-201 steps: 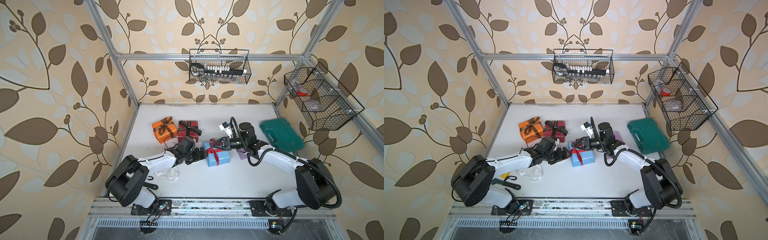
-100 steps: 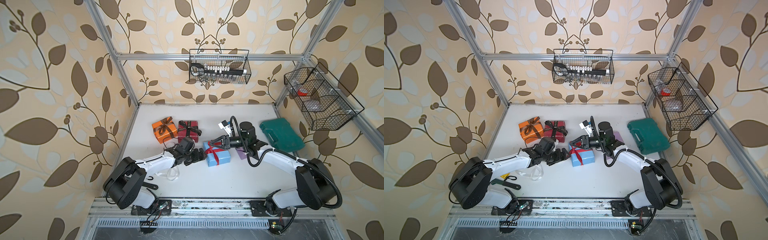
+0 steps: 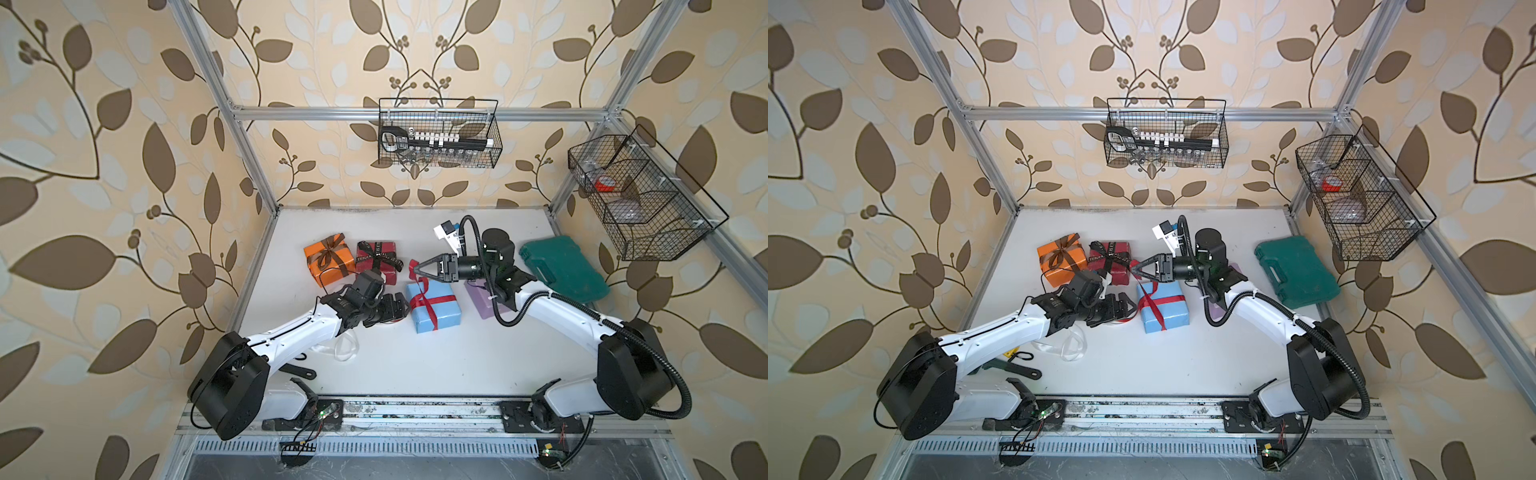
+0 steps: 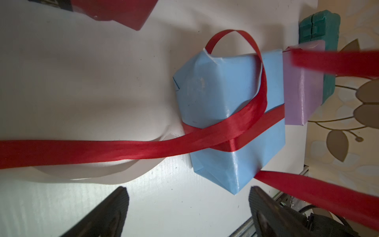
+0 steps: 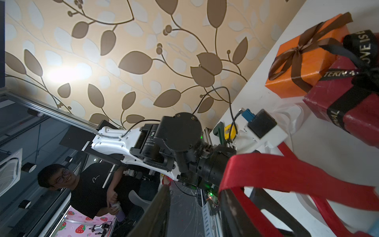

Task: Untie the ribbon bows on the gift boxes
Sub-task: Untie the ribbon from the gift box.

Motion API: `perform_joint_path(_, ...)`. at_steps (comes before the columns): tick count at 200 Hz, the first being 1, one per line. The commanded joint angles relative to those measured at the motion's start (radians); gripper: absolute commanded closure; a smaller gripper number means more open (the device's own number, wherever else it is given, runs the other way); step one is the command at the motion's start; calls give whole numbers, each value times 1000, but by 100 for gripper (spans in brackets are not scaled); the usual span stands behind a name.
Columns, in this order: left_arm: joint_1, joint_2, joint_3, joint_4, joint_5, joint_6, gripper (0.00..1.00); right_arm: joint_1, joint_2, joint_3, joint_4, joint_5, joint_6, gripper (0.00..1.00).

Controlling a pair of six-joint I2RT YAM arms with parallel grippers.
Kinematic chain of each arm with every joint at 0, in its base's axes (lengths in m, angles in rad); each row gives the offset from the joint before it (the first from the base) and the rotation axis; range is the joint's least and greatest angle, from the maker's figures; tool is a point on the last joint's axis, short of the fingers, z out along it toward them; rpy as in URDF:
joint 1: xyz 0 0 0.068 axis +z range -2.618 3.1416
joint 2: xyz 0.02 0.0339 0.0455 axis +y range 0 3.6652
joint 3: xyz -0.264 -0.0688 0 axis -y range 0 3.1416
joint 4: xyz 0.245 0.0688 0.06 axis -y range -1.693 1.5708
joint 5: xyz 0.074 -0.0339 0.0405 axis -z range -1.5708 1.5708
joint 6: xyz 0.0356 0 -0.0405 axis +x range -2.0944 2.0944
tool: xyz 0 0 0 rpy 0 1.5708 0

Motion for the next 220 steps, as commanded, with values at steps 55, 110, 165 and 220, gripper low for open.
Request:
perform_joint_path(55, 300, -233, -62, -129, 16, 66, 4, 133, -10, 94, -116, 43, -102, 59)
perform_joint_path(110, 457, -238, -17, -238, -16, 94, 3, 285, 44, 116, -460, 275, -315, 56)
perform_joint_path(165, 466, -205, 25, -237, 5, 98, 1, 304, 57, 260, -904, 844, -512, 39)
perform_joint_path(220, 424, -189, 42, -131, 161, 132, 2, 191, -29, 184, -904, 842, -434, 33)
